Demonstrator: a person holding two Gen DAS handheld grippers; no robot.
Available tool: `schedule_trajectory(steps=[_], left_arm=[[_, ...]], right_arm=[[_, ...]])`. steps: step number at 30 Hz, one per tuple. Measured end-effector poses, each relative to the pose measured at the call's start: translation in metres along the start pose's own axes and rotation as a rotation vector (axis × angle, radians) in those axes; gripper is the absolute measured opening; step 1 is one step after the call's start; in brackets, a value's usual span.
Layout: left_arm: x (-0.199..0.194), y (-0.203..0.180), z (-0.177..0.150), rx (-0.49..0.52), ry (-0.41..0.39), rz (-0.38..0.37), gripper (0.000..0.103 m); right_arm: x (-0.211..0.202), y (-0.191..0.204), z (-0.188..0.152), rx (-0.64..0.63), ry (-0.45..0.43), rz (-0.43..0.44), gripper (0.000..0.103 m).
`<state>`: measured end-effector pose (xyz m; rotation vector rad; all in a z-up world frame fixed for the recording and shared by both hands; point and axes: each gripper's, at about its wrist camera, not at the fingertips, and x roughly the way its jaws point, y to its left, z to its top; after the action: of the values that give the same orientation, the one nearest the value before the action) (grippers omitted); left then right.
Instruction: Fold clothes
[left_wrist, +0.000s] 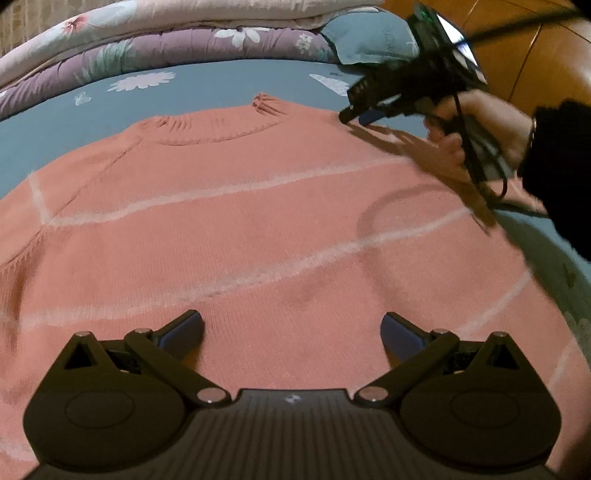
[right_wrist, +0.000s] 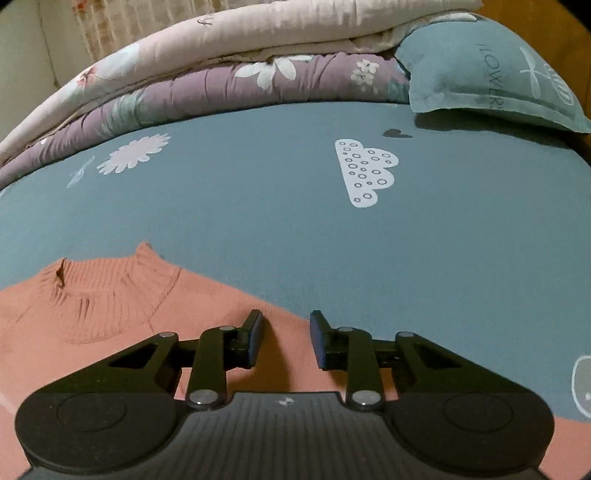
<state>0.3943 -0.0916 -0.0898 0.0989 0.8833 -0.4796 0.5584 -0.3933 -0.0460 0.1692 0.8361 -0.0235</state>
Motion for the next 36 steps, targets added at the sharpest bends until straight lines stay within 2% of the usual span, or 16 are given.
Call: schedule_trajectory(steps=[4, 5, 8, 12, 15, 17, 21, 24, 27, 28, 30, 32, 36], left_arm=[[0.000, 0.001, -0.001, 0.013, -0.008, -0.006, 0.102], [0.000, 0.001, -0.001, 0.015, -0.008, -0.006, 0.102], [0.000, 0.001, -0.002, 0.022, -0.009, -0.004, 0.102], [0.000, 0.002, -0.002, 0.038, -0.011, -0.011, 0.102], [-0.003, 0.003, 0.000, 0.042, 0.000, -0.017, 0.102], [-0.004, 0.021, 0.002, 0.003, -0.010, 0.009, 0.102], [-0.005, 0.063, 0.006, -0.086, -0.034, 0.071, 0.102], [-0.007, 0.094, 0.008, -0.152, -0.053, 0.117, 0.102], [-0.008, 0.125, 0.011, -0.219, -0.071, 0.163, 0.102], [-0.009, 0.132, 0.009, -0.219, -0.102, 0.152, 0.102], [-0.013, 0.132, 0.006, -0.200, -0.102, 0.143, 0.102], [-0.013, 0.123, 0.008, -0.164, -0.068, 0.182, 0.102], [-0.022, 0.104, 0.012, -0.143, -0.011, 0.257, 0.102]], right_arm=[[-0.018, 0.019, -0.005, -0.031, 0.034, 0.087, 0.046], [-0.016, 0.026, -0.008, -0.050, 0.050, 0.105, 0.046], [0.003, 0.043, -0.014, -0.121, 0.063, 0.078, 0.049], [0.025, 0.056, 0.000, -0.174, 0.017, 0.044, 0.070], [0.026, 0.054, 0.010, -0.172, 0.022, 0.066, 0.071], [0.006, 0.048, 0.007, -0.176, 0.016, 0.102, 0.071], [-0.052, 0.036, -0.023, -0.234, -0.009, 0.173, 0.073], [-0.086, 0.030, -0.055, -0.241, 0.004, 0.246, 0.075], [-0.106, 0.034, -0.086, -0.274, 0.020, 0.288, 0.076], [-0.112, 0.036, -0.096, -0.287, 0.026, 0.301, 0.078], [-0.116, 0.036, -0.116, -0.304, 0.051, 0.275, 0.085], [-0.110, 0.027, -0.134, -0.293, 0.107, 0.217, 0.087], [-0.125, 0.020, -0.149, -0.334, 0.099, 0.140, 0.087]])
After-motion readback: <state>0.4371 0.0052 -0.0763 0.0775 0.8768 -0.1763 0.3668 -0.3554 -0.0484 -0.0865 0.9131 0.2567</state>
